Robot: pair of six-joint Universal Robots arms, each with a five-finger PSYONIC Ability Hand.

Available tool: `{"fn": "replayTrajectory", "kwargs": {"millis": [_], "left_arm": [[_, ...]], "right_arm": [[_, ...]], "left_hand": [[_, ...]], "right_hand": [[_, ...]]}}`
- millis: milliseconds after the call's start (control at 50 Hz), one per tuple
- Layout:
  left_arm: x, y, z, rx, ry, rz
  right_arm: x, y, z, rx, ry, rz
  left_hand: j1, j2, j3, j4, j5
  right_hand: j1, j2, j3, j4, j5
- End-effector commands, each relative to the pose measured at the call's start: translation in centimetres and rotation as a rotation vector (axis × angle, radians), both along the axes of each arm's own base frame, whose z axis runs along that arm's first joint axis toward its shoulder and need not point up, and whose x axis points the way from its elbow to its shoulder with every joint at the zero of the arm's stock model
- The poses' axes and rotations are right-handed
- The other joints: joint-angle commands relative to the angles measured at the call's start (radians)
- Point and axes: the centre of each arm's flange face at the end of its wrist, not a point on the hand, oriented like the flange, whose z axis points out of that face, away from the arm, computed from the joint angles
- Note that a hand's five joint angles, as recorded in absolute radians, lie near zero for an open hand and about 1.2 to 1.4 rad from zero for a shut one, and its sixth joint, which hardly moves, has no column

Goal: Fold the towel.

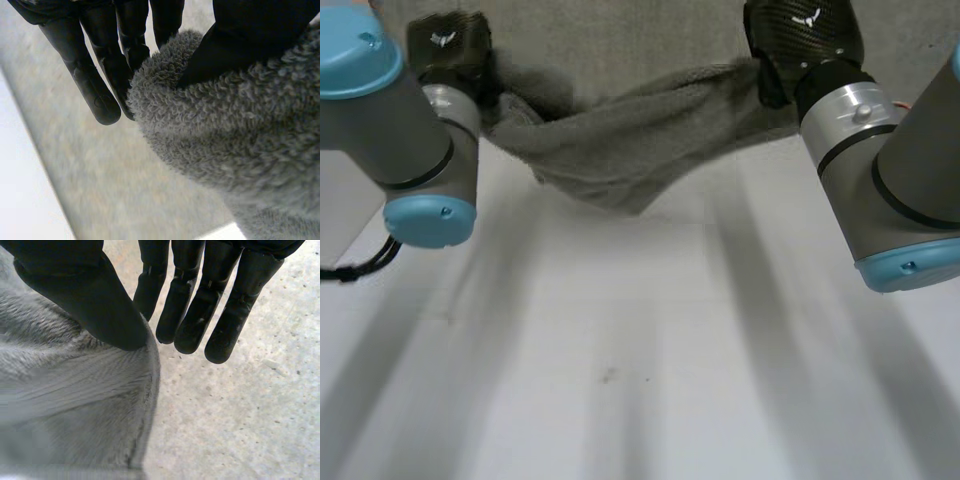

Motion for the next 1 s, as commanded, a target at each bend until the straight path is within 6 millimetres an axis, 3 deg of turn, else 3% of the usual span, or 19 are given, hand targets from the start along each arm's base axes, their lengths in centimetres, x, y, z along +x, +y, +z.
{"fn": "replayTrajectory", "kwargs": {"millis": [20, 40, 60, 80, 100, 180, 200, 220, 240, 260, 280, 360, 400, 460, 540, 680, 780, 880, 1000], "left_arm": [[3.1, 5.4, -8.5, 0.378, 0.010, 0.040], [3.1, 5.4, -8.5, 0.378, 0.009, 0.040], [3.8, 6.8, -10.5, 0.458, 0.006, 0.046], [4.4, 8.2, -12.4, 0.530, 0.004, 0.054], [4.4, 8.2, -12.4, 0.531, 0.004, 0.054], [6.2, 11.7, -16.4, 0.704, -0.016, 0.085], [6.2, 11.7, -16.4, 0.705, -0.016, 0.085], [6.6, 12.5, -17.1, 0.747, -0.025, 0.094], [6.9, 13.1, -17.3, 0.775, -0.034, 0.099], [6.9, 13.1, -17.3, 0.775, -0.034, 0.099], [7.1, 13.4, -17.1, 0.791, -0.045, 0.101], [6.7, 13.6, -15.0, 0.753, -0.030, 0.077], [6.0, 13.0, -11.9, 0.650, 0.010, 0.032], [4.7, 12.3, -10.0, 0.579, 0.034, -0.044], [3.4, 11.6, -9.1, 0.536, 0.013, -0.130], [-0.5, 11.3, -11.7, 0.537, -0.205, -0.354], [-3.6, 11.0, -15.1, 0.496, -0.452, -0.468], [-5.4, 10.5, -17.5, 0.476, -0.550, -0.520], [-7.0, 9.2, -18.4, 0.480, -0.570, -0.555]], "right_arm": [[-0.3, 1.6, -5.9, 0.213, 0.170, 0.027], [-0.5, 2.3, -8.1, 0.302, 0.253, 0.042], [-0.7, 3.3, -10.6, 0.399, 0.347, 0.063], [-0.7, 3.3, -10.6, 0.400, 0.348, 0.063], [-1.1, 4.5, -12.8, 0.486, 0.440, 0.086], [-2.0, 6.2, -15.8, 0.600, 0.585, 0.109], [-2.4, 6.5, -16.7, 0.623, 0.622, 0.111], [-2.7, 6.7, -17.3, 0.630, 0.649, 0.111], [-2.7, 6.7, -17.3, 0.630, 0.649, 0.111], [-2.9, 6.7, -17.5, 0.633, 0.654, 0.109], [-2.9, 6.7, -17.5, 0.633, 0.654, 0.108], [-3.9, 5.5, -17.1, 0.626, 0.627, 0.068], [-4.0, 5.3, -17.0, 0.624, 0.620, 0.060], [-4.1, 5.3, -16.7, 0.608, 0.608, 0.053], [-4.4, 5.7, -17.5, 0.623, 0.614, 0.052], [-4.9, 5.7, -18.2, 0.630, 0.613, 0.040], [-4.9, 5.7, -18.2, 0.623, 0.613, 0.040], [-5.2, 5.4, -18.1, 0.620, 0.615, 0.030], [-5.4, 5.3, -18.3, 0.628, 0.615, 0.024]], "left_hand": [[0.248, 0.184, 0.184, 0.180, 0.208], [0.248, 0.184, 0.184, 0.180, 0.208], [0.248, 0.184, 0.184, 0.180, 0.208], [0.248, 0.184, 0.184, 0.180, 0.208], [0.248, 0.184, 0.184, 0.180, 0.208], [0.179, 0.115, 0.115, 0.111, 0.138], [0.178, 0.114, 0.114, 0.110, 0.138], [-0.153, -0.217, -0.217, -0.221, -0.194], [-0.607, -0.671, -0.671, -0.675, -0.647], [-0.611, -0.675, -0.675, -0.679, -0.652], [-0.973, -1.037, -1.037, -1.041, -1.014], [-0.972, -1.036, -1.037, -1.041, -1.013], [-0.970, -1.034, -1.034, -1.038, -1.010], [-0.961, -1.025, -1.025, -1.029, -1.001], [-0.943, -1.007, -1.007, -1.011, -0.984], [-0.917, -0.981, -0.981, -0.985, -0.957], [-0.911, -0.975, -0.975, -0.979, -0.951], [-0.908, -0.972, -0.972, -0.976, -0.948], [-0.806, -0.870, -0.870, -0.874, -0.846]], "right_hand": [[0.426, 0.224, 0.218, 0.208, 0.250], [0.426, 0.224, 0.218, 0.208, 0.250], [0.426, 0.224, 0.218, 0.208, 0.250], [0.426, 0.224, 0.218, 0.208, 0.250], [0.426, 0.224, 0.218, 0.208, 0.250], [0.426, 0.224, 0.218, 0.208, 0.250], [0.426, 0.224, 0.218, 0.208, 0.250], [0.426, 0.224, 0.218, 0.208, 0.250], [0.426, 0.224, 0.218, 0.208, 0.250], [0.426, 0.224, 0.218, 0.208, 0.250], [0.426, 0.224, 0.218, 0.208, 0.250], [0.426, 0.224, 0.218, 0.208, 0.250], [0.426, 0.224, 0.218, 0.208, 0.250], [0.426, 0.224, 0.218, 0.208, 0.250], [0.426, 0.224, 0.218, 0.208, 0.250], [0.426, 0.224, 0.218, 0.208, 0.250], [0.426, 0.224, 0.218, 0.208, 0.250], [0.426, 0.224, 0.218, 0.208, 0.250], [0.426, 0.224, 0.218, 0.208, 0.250]]}}
